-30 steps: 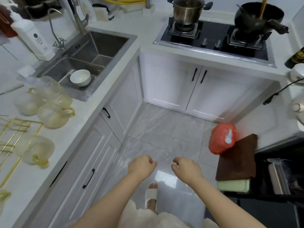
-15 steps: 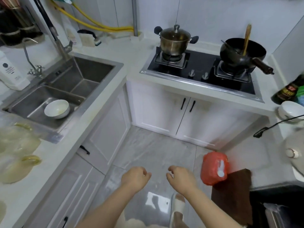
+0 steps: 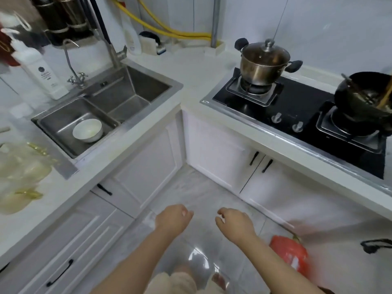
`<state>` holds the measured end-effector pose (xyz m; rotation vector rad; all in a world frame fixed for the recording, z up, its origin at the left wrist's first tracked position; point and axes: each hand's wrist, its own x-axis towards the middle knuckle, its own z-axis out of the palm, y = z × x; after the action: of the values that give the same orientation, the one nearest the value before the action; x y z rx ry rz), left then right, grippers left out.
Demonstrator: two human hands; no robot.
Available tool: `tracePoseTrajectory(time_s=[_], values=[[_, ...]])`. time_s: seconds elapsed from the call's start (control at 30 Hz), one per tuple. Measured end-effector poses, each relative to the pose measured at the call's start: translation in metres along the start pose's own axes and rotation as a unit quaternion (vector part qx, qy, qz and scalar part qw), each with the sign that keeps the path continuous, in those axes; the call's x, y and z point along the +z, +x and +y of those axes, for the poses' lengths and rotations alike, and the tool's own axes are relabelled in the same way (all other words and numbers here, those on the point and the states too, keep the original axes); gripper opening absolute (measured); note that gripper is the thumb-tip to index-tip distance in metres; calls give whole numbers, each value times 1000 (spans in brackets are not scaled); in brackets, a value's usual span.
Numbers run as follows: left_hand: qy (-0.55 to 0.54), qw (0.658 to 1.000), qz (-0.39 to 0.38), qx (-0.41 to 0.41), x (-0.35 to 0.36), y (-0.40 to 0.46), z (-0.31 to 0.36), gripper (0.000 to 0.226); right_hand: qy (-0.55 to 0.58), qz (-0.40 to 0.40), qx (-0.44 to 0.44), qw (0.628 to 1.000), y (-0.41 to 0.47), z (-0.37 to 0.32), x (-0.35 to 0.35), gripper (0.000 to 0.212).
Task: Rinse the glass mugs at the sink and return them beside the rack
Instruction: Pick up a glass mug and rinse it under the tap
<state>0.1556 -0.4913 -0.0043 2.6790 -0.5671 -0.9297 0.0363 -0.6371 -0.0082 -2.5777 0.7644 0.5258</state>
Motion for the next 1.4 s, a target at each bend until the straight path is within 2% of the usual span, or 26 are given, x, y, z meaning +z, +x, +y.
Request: tracePoseTrajectory(time_s=[0.33, 0.83, 0.97, 1.23, 1.4], values=[[-19, 997, 5, -70, -21, 42, 11, 34, -36, -37, -68, 996, 74, -4, -23, 36], [-38, 996, 17, -80, -92, 136, 1, 35, -53, -38, -115, 991, 185, -66, -82, 40], [-60, 992, 39, -105, -112, 159, -2, 35, -41, -40, -144, 988, 218, -80, -100, 38], [-126, 972, 63, -186, -132, 203, 19, 36, -99, -40, -233, 967, 296, -83, -138, 20], [-135, 963, 91, -213, -150, 232, 48, 40, -117, -44, -267, 956, 349, -86, -164, 28]])
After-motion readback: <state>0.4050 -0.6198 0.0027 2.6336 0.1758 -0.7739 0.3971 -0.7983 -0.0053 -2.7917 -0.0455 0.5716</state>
